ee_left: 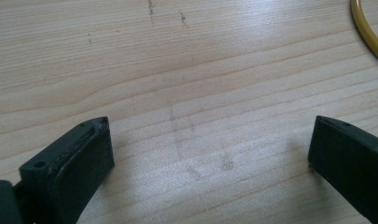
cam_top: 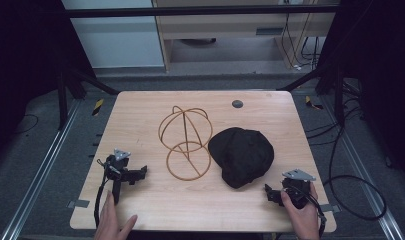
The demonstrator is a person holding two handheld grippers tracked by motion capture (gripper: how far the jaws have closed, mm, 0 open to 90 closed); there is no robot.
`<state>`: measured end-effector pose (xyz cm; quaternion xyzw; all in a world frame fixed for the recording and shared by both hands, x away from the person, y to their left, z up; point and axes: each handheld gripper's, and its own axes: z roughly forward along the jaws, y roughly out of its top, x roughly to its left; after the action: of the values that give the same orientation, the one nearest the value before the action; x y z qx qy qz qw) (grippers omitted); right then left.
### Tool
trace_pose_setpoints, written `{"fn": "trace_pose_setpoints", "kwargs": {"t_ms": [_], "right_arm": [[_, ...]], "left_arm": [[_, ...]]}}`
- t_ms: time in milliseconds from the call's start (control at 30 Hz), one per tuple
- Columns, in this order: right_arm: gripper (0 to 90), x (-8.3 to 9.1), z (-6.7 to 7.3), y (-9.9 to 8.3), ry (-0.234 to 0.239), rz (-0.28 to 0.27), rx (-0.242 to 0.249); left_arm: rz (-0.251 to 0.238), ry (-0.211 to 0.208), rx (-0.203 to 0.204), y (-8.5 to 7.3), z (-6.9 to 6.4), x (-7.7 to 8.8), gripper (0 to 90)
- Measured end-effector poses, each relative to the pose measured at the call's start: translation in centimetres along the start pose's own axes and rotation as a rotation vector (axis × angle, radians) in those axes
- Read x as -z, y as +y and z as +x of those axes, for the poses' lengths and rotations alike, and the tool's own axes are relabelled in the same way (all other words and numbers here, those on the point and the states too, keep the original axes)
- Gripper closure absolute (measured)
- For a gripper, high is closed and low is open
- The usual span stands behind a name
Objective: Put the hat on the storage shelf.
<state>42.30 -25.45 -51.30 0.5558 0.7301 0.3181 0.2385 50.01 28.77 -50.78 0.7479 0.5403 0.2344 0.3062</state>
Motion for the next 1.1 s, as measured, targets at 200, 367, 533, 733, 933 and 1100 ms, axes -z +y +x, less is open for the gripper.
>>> {"fn": "trace_pose_setpoints", "kwargs": {"t_ms": [200, 367, 533, 733, 933, 1100], "right_arm": [[2.5, 0.0, 0.0, 0.0, -0.001, 0.002, 0.0], [8.2, 0.2, 0.0, 0.4, -0.004, 0.025, -0.001], [10.5, 1.2, 0.7, 1.7, -0.05, 0.129, 0.043], [10.1, 3.6, 1.3, 4.5, 0.016, 0.152, 0.07], [8.7, 5.6, 2.2, 7.4, 0.047, 0.153, 0.127], [7.0, 7.2, 3.3, 10.6, 0.074, 0.127, 0.175]], "left_arm": [[0.002, 0.002, 0.0, 0.0, 0.0, 0.0, 0.0], [0.001, 0.002, 0.002, 0.0, 0.0, 0.0, 0.0], [0.001, 0.0, 0.002, 0.0, 0.0, 0.0, 0.0], [-0.002, -0.009, -0.005, -0.1, 0.1, 0.1, 0.0], [0.0, -0.006, -0.005, -0.1, 0.1, 0.1, 0.0], [0.001, -0.005, -0.004, -0.1, 0.0, 0.1, 0.0]]}}
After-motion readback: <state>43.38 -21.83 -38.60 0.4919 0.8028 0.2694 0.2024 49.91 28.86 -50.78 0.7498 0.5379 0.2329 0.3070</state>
